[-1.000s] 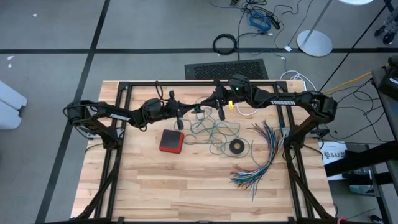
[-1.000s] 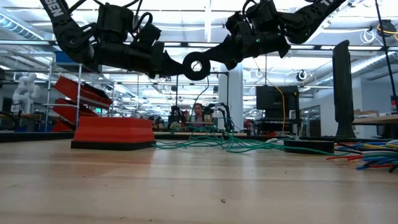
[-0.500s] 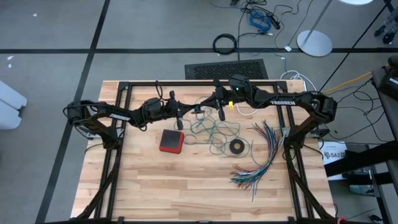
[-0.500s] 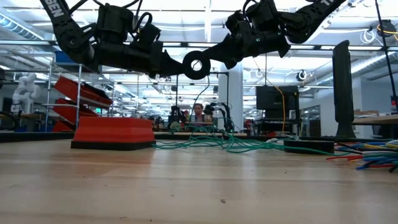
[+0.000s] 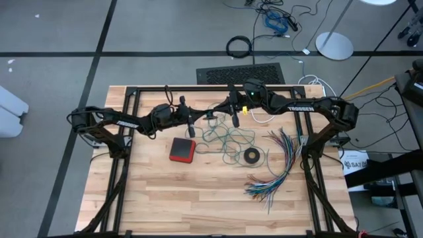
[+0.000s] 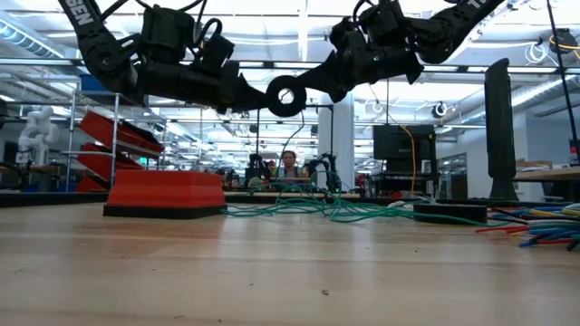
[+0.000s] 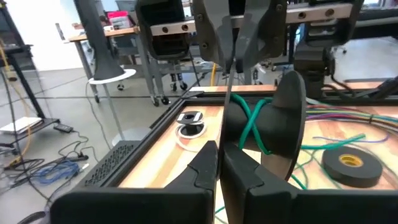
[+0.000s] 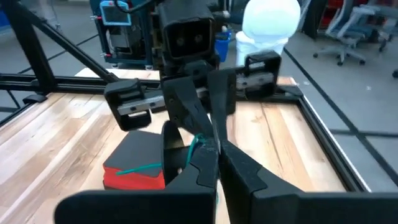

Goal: Coiling cords
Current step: Coil the green wire cable on the spool

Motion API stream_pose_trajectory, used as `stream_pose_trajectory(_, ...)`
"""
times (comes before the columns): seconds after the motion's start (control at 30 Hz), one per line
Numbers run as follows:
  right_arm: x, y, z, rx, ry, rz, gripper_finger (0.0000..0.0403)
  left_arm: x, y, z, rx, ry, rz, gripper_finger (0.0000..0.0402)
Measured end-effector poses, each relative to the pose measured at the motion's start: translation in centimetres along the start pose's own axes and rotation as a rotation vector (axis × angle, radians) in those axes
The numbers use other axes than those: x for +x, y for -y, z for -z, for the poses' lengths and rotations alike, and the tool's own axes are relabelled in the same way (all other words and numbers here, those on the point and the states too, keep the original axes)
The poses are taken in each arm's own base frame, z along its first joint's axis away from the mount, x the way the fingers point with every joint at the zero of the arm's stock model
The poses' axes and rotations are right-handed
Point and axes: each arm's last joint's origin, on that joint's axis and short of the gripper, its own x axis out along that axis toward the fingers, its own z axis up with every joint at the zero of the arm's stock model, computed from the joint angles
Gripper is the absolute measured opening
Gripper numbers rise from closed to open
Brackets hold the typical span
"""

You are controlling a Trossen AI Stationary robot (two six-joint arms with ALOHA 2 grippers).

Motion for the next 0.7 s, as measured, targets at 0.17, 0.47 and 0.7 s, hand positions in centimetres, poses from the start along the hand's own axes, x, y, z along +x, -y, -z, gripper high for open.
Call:
stream_pose_trajectory(0.17,-2.1,0.7,-1.0,-0.008,-0.014,0.027,0.0004,0.0,-0.3,-0.1,0.015,0.005,-0.077,0.0006)
stream_pose_trajectory(0.47,-5.3,0.0,-2.2,-0.023,-0.093,0.045,0.0005,-0.2,-0.8,-1.4,-0.013,0.126,-0.224,0.0004)
stream_pose_trajectory(0.7,-3.4,-2.1,-1.0,-0.069,-0.193,-0.011,0.0046,-0.1,-1.3,-2.3,-0.028,0.188,-0.275,0.0003)
